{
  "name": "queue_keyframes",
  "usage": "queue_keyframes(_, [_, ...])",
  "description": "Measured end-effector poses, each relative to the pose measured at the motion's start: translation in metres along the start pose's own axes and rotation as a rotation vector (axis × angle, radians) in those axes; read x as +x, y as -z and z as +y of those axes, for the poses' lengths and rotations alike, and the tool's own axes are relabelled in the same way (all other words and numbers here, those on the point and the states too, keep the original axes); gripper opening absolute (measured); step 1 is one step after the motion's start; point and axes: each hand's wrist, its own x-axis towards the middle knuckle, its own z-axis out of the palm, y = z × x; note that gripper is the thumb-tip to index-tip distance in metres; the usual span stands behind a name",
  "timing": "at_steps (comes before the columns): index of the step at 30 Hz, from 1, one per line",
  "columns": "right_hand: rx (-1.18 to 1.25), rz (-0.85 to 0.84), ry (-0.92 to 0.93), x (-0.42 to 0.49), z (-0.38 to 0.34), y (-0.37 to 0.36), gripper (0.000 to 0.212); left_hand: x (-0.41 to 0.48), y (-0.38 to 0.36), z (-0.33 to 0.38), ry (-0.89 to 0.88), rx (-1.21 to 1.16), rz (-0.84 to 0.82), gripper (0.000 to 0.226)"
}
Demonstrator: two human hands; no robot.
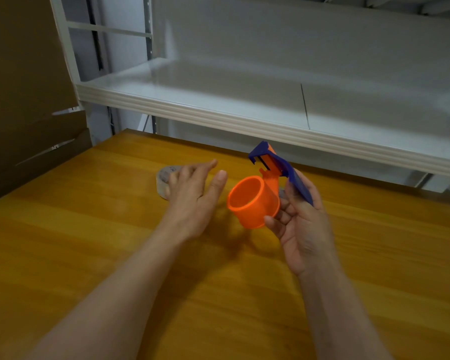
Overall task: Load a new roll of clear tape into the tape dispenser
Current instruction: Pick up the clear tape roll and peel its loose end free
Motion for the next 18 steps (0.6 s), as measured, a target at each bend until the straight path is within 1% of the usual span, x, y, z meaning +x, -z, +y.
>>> queue_keyframes(2, [0.011,-0.006,0.01,0.0,0.0,0.0,0.049,-0.01,-0.005,0.008,0.037,-0.25,-0.159,0.087])
queue_keyframes(3, [0.017,-0.009,0.015,0.0,0.001,0.001,0.05,-0.014,-0.008,0.011,0.049,-0.335,-0.23,0.097])
queue_keyframes(5, [0.029,-0.022,0.017,0.001,0.002,0.001,0.054,-0.023,-0.012,0.017,0.047,-0.418,-0.342,0.115])
queue_keyframes(7, [0.026,-0.047,-0.001,0.001,0.005,0.001,0.057,-0.028,-0.014,0.021,0.046,-0.448,-0.378,0.123])
queue_keyframes(10, [0.004,-0.073,-0.027,0.002,0.007,0.0,0.057,-0.026,-0.012,0.022,0.109,-0.52,-0.307,0.112])
queue_keyframes(13, [-0.147,-0.065,-0.03,0.004,0.011,0.001,0.048,-0.022,-0.009,0.017,0.164,-0.548,-0.273,0.092])
queue_keyframes(15, [-0.294,-0.024,-0.001,0.007,0.015,0.002,0.041,-0.021,-0.008,0.015,0.179,-0.506,-0.258,0.087])
queue_keyframes(18, [-0.523,0.057,0.12,0.013,0.021,0.007,0.032,-0.018,-0.005,0.011,0.184,-0.369,-0.209,0.084])
